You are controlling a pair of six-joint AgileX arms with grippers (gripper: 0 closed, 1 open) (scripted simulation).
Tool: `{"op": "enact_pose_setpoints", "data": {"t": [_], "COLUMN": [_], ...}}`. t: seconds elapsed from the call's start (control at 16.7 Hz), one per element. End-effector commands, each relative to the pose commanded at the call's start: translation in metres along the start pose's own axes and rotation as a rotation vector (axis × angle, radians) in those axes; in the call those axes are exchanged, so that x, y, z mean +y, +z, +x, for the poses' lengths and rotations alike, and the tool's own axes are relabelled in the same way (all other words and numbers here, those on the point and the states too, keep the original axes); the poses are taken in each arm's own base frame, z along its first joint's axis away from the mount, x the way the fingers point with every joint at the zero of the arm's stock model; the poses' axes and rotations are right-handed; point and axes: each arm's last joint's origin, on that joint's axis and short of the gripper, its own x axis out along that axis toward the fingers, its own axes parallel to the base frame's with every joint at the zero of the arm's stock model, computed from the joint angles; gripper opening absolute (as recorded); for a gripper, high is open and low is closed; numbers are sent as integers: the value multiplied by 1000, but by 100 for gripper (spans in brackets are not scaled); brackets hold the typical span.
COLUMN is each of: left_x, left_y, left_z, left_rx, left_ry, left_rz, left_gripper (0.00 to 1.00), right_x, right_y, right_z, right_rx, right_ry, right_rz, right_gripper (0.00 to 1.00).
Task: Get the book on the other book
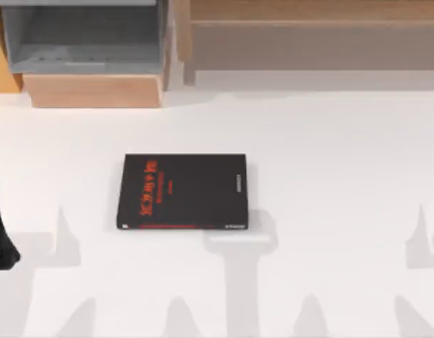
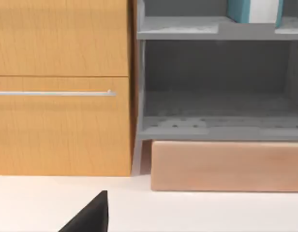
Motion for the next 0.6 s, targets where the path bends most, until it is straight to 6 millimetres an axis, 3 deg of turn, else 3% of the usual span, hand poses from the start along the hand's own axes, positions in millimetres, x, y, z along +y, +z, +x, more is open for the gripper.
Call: {"op": "enact_pose_setpoints", "data": {"t": [0.18,0.3,0.6], "left_x": [0,-1,-7], "left_y": [3,15,77], "left_z": [0,1,22], "left_rx": [-3,-15,-45], "left_ry": [-1,-6,-33], "left_rz": [0,0,-8], "left_gripper": [100,100,100], "right_x": [0,0,0], "right_y": [0,0,0], "right_z": [0,0,0], "right_rx": [0,0,0], "right_ry": [0,0,0], "right_rz": [0,0,0], "right_gripper": [100,100,100]}}
